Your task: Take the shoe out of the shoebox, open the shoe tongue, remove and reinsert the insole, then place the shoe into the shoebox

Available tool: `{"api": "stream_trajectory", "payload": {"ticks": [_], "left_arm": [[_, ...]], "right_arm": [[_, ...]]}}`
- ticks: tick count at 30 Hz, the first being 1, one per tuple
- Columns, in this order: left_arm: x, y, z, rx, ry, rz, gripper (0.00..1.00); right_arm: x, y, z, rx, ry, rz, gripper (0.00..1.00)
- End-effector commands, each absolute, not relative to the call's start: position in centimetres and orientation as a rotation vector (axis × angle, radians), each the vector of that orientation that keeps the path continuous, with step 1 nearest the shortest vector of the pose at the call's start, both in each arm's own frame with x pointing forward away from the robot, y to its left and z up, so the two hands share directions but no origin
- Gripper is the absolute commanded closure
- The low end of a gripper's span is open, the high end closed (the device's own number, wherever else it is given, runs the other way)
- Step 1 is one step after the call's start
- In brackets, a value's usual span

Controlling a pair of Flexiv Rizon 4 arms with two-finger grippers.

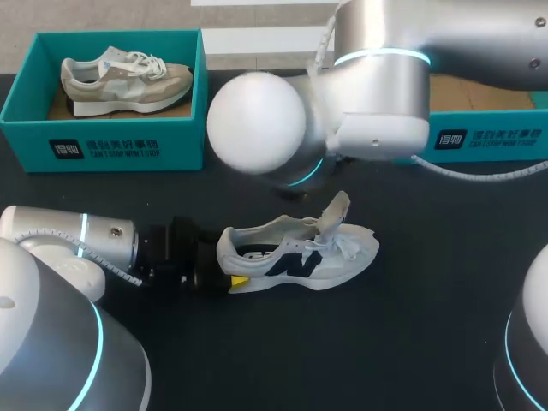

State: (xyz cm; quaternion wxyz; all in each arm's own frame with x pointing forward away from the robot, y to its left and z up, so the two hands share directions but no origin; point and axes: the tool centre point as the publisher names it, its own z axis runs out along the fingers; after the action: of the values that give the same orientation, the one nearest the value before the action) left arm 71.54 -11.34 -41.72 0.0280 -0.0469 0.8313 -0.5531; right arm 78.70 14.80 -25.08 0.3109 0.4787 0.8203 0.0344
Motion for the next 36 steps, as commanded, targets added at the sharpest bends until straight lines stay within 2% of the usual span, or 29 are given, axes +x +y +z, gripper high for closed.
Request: {"api": "stream_trajectory", "payload": {"ticks": [1,2,11,31,36], "left_arm": [[71.5,-11.5,-42.5,-0.145,2.57,-1.704,1.0],[71.5,-11.5,-42.5,-0.145,2.57,-1.704,1.0],[71.5,-11.5,-42.5,-0.145,2.57,-1.704,1.0],[71.5,-11.5,-42.5,-0.145,2.57,-1.704,1.0],[71.5,-11.5,-42.5,-0.145,2.57,-1.704,1.0]], "right_arm": [[77.9,17.2,-23.0,0.906,2.461,0.299,0.66],[77.7,17.8,-22.9,0.837,2.511,0.3,1.0],[76.4,21.1,-24.0,0.272,2.878,0.158,1.0],[76.4,21.1,-24.0,0.272,2.878,0.158,1.0],[75.5,21.0,-27.3,0.244,2.925,0.064,1.0]]}}
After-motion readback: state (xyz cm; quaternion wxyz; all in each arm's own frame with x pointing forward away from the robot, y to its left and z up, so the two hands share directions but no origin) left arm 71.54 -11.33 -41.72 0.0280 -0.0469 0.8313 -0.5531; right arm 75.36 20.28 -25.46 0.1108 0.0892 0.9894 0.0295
